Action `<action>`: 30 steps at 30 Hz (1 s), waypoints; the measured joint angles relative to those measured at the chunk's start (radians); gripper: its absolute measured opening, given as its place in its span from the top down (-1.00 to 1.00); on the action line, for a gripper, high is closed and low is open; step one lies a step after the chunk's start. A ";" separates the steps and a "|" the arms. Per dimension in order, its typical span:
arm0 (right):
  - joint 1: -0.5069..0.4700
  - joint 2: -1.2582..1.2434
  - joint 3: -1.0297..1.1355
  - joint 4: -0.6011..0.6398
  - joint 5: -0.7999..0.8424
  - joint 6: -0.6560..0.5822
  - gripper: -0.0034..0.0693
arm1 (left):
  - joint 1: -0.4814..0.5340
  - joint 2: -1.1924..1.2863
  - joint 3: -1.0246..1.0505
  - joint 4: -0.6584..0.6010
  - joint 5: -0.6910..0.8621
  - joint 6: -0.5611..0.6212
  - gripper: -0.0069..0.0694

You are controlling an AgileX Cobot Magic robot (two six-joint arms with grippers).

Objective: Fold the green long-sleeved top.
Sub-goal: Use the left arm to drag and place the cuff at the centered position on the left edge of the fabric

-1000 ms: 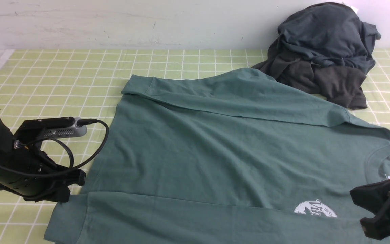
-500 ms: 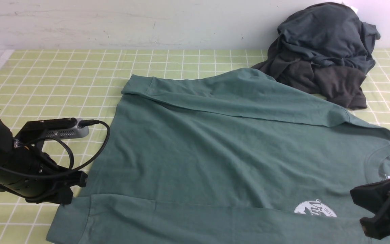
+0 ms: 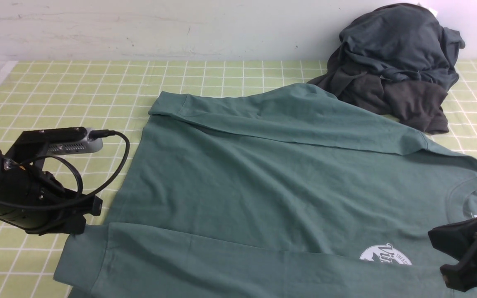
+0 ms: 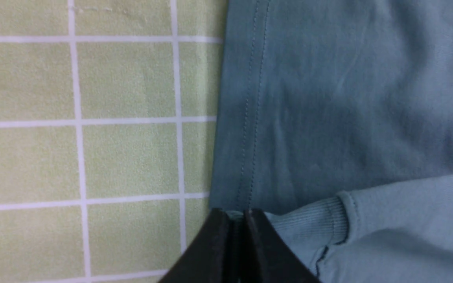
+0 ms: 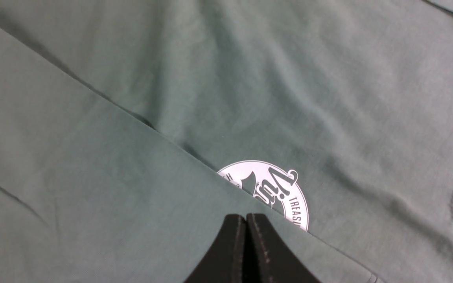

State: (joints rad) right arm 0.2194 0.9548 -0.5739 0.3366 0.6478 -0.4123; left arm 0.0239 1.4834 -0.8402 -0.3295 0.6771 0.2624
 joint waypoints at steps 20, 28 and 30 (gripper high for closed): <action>0.000 0.000 0.000 0.003 -0.002 0.000 0.94 | -0.001 0.005 -0.363 -0.027 0.126 0.059 0.77; 0.000 0.000 0.000 0.038 -0.008 0.000 0.94 | -0.002 0.319 -0.649 -0.045 0.124 0.062 0.77; 0.000 0.000 0.000 0.039 -0.008 0.000 0.94 | -0.002 0.373 -0.684 -0.045 0.129 0.062 0.77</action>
State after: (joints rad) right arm 0.2194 0.9548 -0.5739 0.3758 0.6402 -0.4123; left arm 0.0221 1.8569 -1.5239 -0.3744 0.8064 0.3240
